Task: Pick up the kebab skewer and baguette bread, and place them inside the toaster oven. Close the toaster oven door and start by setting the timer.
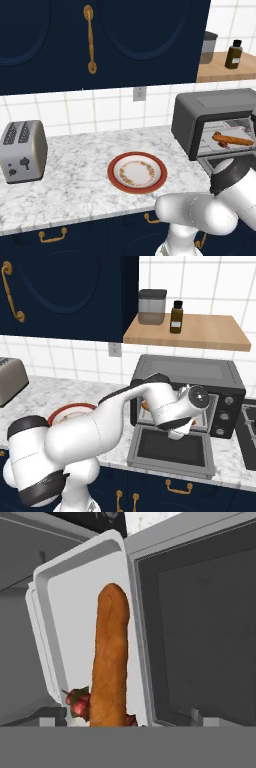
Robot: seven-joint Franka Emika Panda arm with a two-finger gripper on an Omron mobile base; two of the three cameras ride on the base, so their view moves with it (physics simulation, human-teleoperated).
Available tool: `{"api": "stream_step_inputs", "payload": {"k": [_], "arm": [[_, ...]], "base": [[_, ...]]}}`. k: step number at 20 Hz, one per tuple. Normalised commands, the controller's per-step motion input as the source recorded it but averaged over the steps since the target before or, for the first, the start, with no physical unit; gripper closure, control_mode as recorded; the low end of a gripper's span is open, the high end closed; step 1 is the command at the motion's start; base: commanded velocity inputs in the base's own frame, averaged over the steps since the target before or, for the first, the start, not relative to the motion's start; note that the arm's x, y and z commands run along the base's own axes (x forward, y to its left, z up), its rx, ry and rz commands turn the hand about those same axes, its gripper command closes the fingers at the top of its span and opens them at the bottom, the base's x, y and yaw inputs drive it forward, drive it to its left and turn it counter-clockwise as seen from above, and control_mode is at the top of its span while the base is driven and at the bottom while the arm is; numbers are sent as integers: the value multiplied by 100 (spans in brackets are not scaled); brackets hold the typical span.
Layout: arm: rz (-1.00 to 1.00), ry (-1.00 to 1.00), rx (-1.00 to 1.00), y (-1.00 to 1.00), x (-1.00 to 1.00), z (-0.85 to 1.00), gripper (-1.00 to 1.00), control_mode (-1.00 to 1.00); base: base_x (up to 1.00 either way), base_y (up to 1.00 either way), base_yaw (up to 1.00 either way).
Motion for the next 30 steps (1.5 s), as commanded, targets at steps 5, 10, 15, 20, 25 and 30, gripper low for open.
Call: {"api": "stream_step_inputs", "payload": {"k": [5,10,15,20,25,30], "arm": [[23,16,-8,0,-79,6,-100,-100],[33,39,-17,0,-28,-16,-100,-100],[22,39,-8,0,0,-25,-100,-100],[3,13,0,-1,-8,-53,-100,-100],[0,0,0,0,7,-31,-100,-100],[0,0,0,0,7,-33,-100,-100]], "base": [[0,0,0],[0,0,0],[0,0,0],[0,0,0],[0,0,0],[0,0,0]]}}
